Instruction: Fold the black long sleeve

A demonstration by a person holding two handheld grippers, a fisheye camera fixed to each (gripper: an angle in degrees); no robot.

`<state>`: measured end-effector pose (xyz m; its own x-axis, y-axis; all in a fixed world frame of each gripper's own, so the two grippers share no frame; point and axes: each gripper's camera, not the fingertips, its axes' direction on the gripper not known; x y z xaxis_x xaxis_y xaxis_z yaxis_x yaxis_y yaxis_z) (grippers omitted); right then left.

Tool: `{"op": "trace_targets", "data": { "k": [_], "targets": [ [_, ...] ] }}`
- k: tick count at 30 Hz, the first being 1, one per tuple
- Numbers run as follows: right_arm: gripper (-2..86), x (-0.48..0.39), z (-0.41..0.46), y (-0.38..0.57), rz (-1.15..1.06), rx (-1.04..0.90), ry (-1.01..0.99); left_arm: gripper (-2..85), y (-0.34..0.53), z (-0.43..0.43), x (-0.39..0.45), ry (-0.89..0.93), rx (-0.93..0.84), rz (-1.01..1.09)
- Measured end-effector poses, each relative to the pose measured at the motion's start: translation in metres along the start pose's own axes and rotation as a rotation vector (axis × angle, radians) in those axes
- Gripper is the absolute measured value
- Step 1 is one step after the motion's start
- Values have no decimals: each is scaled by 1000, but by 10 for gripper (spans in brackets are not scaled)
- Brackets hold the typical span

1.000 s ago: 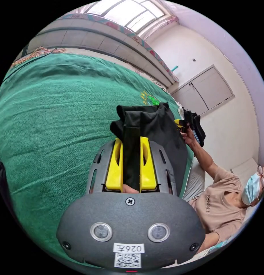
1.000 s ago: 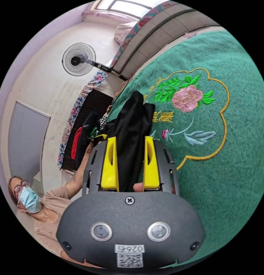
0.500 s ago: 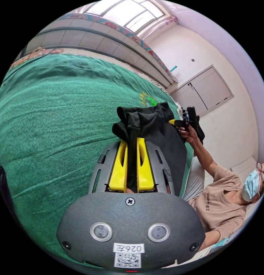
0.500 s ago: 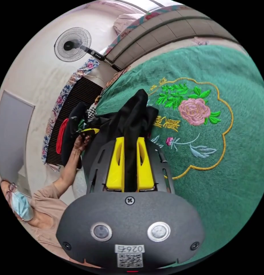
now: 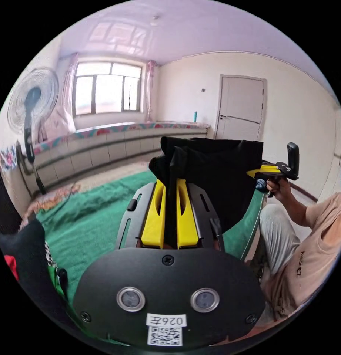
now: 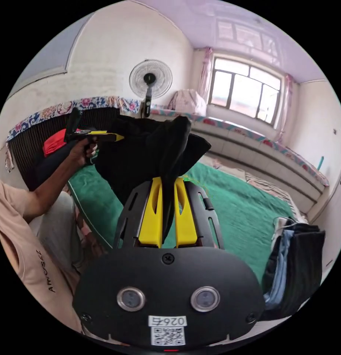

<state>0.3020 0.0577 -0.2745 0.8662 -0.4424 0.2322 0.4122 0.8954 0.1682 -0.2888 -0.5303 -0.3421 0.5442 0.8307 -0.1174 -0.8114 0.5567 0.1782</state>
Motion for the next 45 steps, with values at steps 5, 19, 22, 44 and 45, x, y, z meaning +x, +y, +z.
{"op": "trace_targets", "data": {
  "k": [5, 19, 22, 44, 45],
  "targets": [
    [6, -2, -152, 89, 69, 174, 252, 47, -202, -27, 115, -53, 79, 318],
    [10, 169, -400, 397, 676, 238, 661, 46, -620, 269, 446, 382, -89, 757],
    [21, 221, -399, 451, 831, 159, 687, 17, -669, 378, 477, 449, -298, 596],
    [-9, 291, -498, 485, 712, 90, 842, -7, -669, 394, 566, 454, -390, 612],
    [-9, 288, -506, 486, 723, 114, 857, -7, -664, 384, 564, 414, -355, 612]
  ]
}}
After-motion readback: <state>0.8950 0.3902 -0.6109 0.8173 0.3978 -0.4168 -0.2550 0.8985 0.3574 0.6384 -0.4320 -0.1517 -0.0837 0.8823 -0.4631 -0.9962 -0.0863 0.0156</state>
